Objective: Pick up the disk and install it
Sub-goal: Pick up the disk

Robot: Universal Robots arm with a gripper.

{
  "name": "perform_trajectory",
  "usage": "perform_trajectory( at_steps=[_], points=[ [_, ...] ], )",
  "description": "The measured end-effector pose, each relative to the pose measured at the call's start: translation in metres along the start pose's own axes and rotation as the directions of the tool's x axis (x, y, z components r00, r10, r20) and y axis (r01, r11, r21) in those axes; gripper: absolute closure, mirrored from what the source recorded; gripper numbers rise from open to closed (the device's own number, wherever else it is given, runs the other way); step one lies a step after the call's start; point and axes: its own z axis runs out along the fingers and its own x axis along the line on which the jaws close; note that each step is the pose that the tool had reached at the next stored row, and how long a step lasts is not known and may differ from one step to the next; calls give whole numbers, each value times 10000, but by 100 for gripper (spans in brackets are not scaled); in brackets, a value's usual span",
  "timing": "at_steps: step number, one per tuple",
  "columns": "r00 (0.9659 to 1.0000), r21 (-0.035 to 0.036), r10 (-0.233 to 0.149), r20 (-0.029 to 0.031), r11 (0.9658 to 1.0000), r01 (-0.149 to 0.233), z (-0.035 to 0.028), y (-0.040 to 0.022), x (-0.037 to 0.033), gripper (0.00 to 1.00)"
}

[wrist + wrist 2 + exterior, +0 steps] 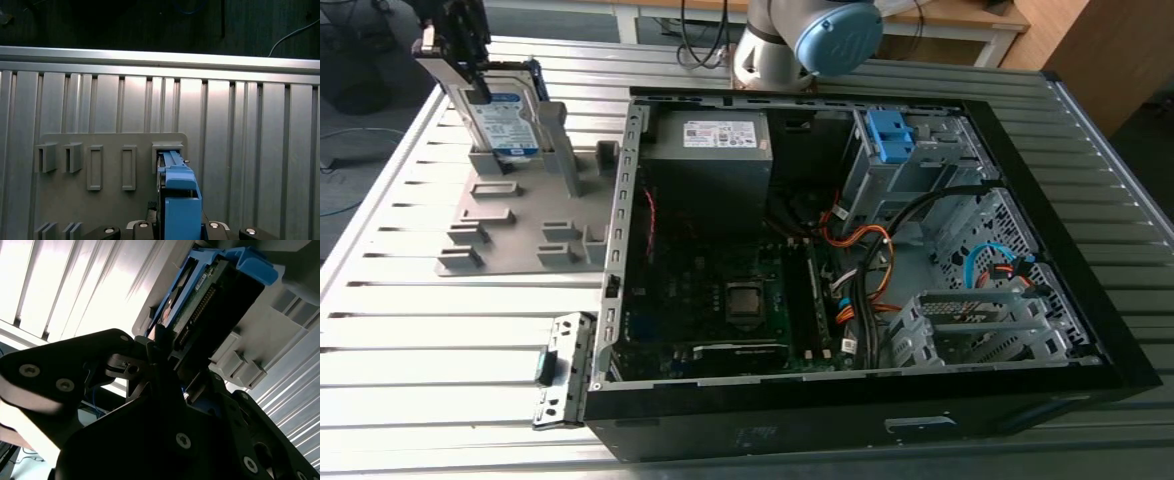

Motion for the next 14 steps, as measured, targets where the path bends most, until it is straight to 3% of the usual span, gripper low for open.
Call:
perform_trajectory(
  at_steps=[14],
  points=[
    [10000,0,0,0,10000,0,-98,0,-1,64]
  ],
)
